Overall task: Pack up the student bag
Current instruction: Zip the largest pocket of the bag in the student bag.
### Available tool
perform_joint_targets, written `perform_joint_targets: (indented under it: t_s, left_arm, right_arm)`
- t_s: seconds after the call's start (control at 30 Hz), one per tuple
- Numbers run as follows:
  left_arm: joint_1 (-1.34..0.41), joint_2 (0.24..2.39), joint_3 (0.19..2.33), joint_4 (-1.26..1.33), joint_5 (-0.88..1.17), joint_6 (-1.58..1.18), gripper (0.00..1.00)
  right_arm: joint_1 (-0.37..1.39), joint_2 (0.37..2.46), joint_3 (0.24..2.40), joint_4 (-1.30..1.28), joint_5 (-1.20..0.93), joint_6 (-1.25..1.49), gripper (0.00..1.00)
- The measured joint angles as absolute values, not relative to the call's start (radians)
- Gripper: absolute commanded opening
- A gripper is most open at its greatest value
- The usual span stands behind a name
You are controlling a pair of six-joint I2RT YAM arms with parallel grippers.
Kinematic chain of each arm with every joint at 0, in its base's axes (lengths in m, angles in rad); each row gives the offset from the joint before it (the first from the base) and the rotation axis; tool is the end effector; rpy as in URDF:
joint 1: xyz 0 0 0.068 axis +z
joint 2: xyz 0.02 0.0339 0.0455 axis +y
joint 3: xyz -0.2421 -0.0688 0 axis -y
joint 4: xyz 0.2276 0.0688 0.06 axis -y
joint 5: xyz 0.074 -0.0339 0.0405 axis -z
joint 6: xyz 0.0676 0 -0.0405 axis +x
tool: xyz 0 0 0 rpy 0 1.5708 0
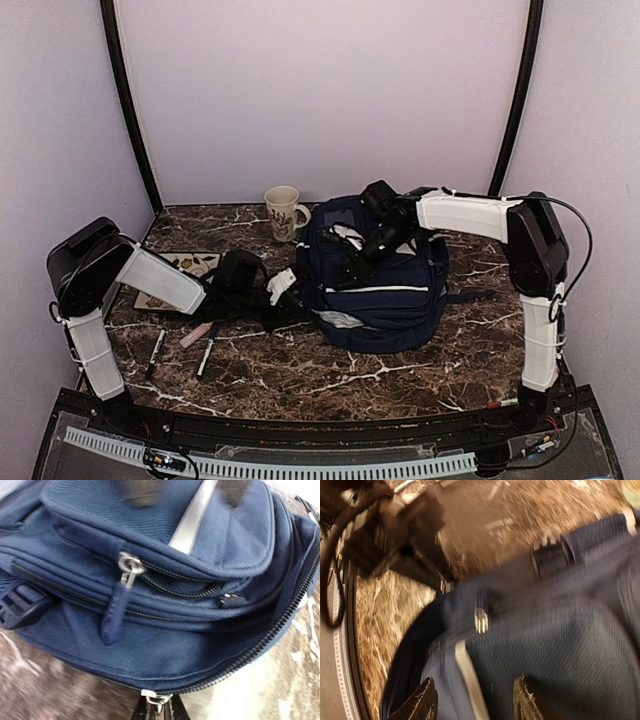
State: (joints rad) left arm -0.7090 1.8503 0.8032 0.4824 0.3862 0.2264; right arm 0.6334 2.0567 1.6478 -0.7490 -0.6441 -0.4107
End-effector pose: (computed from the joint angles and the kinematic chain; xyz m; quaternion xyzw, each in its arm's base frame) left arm 0.2627 -0.2589 0.1060 0.4702 0.7258 -0.2763 0.4193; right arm 0.3122 0.2796 0.1748 -0.5192 0.7724 0.3295 0.1588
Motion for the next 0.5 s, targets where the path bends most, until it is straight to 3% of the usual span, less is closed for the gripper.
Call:
perform_joint_targets:
  t_s: [0.27,0.5]
  left_arm:
    - [-0.821,1.815,0.78,0.36,0.307,0.173,0.0]
    - [-0.906,1.782,0.764,0.325,0.221,0.107,0.0]
  right_arm:
    - [0.734,2.281,1.876,-0.757,-0.617,-0.301,0.51]
    - [0.749,2.315,1.896,-0.743,-0.565,-0.207,0.5]
